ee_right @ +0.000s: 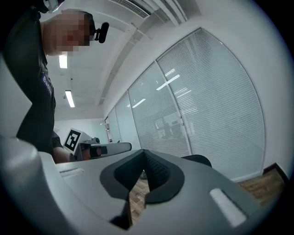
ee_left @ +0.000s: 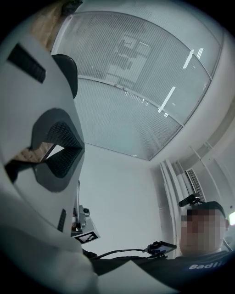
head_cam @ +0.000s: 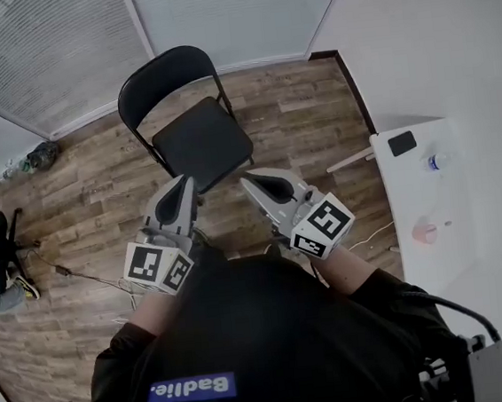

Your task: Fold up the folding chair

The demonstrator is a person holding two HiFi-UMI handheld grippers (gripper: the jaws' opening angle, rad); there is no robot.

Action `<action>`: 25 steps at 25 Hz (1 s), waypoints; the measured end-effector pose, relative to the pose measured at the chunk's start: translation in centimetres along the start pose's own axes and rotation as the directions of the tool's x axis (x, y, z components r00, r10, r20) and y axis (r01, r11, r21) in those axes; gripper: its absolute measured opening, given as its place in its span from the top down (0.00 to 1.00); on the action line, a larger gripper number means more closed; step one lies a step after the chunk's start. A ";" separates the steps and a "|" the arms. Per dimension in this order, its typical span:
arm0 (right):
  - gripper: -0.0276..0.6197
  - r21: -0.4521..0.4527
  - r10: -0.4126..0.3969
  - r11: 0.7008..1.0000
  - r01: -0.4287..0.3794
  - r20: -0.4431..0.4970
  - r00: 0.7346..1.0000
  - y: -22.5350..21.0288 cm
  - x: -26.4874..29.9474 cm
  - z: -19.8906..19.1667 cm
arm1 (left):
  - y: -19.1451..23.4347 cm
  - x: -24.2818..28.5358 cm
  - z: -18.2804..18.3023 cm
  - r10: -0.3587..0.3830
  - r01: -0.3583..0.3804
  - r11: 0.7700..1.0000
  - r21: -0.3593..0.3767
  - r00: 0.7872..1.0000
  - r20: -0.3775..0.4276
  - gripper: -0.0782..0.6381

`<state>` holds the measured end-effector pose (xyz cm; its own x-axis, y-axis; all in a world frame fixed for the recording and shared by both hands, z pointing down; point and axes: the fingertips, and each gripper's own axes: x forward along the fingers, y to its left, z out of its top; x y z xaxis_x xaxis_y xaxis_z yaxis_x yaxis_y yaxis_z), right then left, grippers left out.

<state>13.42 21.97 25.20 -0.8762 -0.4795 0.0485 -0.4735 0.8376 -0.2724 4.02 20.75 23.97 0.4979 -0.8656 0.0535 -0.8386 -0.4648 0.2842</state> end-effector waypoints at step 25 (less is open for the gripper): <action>0.96 0.047 -0.176 0.983 0.176 -0.001 0.984 -7.1 12.7 1.2 | 13.5 7.9 2.0 -0.155 0.153 0.987 -0.048 0.986 -0.061 0.89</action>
<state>5.74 9.56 26.57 -0.7792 -0.6192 0.0971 -0.6156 0.7269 -0.3046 -3.81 7.27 26.34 0.6346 -0.7700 0.0669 -0.7413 -0.5819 0.3345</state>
